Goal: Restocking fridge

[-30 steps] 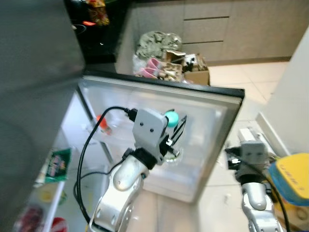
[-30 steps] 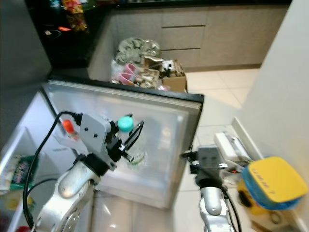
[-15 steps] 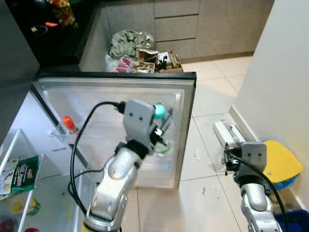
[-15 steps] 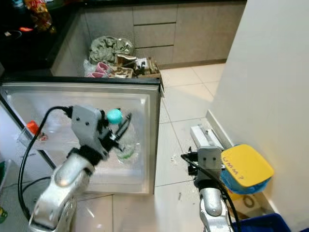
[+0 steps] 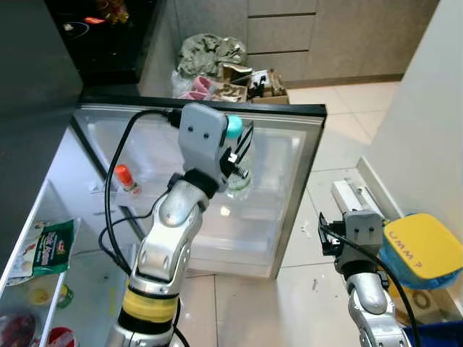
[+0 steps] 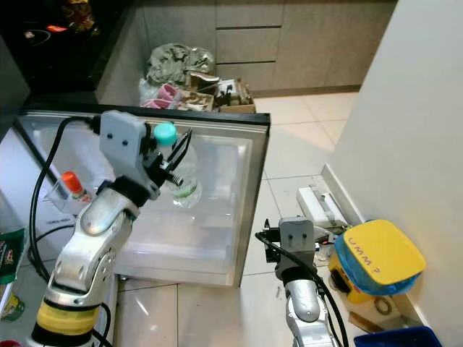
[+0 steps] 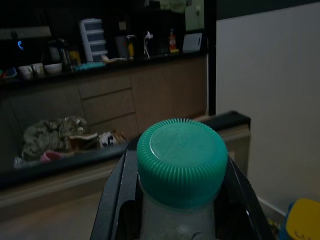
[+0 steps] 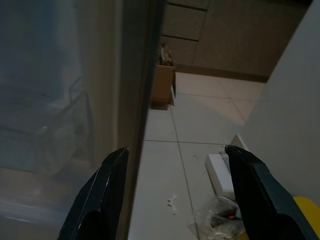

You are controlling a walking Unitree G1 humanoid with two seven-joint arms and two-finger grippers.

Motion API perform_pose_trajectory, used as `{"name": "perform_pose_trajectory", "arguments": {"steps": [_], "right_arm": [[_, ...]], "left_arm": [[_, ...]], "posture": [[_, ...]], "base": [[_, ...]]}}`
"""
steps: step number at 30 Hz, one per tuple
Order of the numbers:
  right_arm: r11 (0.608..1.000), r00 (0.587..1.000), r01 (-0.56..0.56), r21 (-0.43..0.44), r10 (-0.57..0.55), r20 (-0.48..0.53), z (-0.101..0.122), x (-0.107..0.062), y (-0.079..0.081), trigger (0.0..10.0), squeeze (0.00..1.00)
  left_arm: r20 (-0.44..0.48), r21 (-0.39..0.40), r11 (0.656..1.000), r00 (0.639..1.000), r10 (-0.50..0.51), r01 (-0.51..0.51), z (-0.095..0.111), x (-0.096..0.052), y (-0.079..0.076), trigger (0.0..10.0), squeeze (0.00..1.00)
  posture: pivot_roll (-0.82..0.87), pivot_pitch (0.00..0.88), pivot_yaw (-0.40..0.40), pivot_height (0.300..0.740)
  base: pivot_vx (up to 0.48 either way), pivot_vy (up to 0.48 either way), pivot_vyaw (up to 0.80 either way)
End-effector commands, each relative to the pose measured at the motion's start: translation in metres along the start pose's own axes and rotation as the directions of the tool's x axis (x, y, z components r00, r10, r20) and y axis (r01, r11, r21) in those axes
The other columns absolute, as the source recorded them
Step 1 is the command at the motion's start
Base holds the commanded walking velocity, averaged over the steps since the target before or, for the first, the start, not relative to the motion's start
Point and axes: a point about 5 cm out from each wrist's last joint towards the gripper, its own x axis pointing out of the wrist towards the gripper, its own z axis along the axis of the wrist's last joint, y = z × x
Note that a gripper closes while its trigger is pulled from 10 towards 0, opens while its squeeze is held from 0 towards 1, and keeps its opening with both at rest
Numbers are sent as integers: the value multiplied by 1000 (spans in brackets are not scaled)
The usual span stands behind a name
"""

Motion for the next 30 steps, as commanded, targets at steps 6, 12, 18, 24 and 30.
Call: {"name": "perform_pose_trajectory", "arguments": {"steps": [6,12,18,24,30], "right_arm": [[1000,996,4,-25,-6,-88,-24,-10,-5,10000,0],[999,993,27,-42,-32,-117,-33,-14,-12,10000,0],[998,992,41,-52,-47,-119,-35,-14,-17,10000,0],[997,992,52,-55,-58,-114,-35,-13,-19,10000,0],[997,992,53,-54,-59,-107,-35,-13,-17,10000,0]], "left_arm": [[-14,27,998,998,-56,57,-12,14,-17,10000,0],[-45,-41,997,997,-60,58,-28,22,-34,10000,0],[-71,-129,992,997,-12,3,-38,24,-36,10000,0],[-44,-146,988,998,38,-44,-33,24,-24,10000,0],[68,-111,983,986,154,-146,-6,13,19,10000,0]], "posture": [[-201,160,53,740],[-209,161,64,740],[-212,162,72,740],[-201,164,75,740],[-195,166,79,740]], "base": [[0,0,0],[0,0,0],[0,0,0],[0,0,0],[0,0,0]]}}
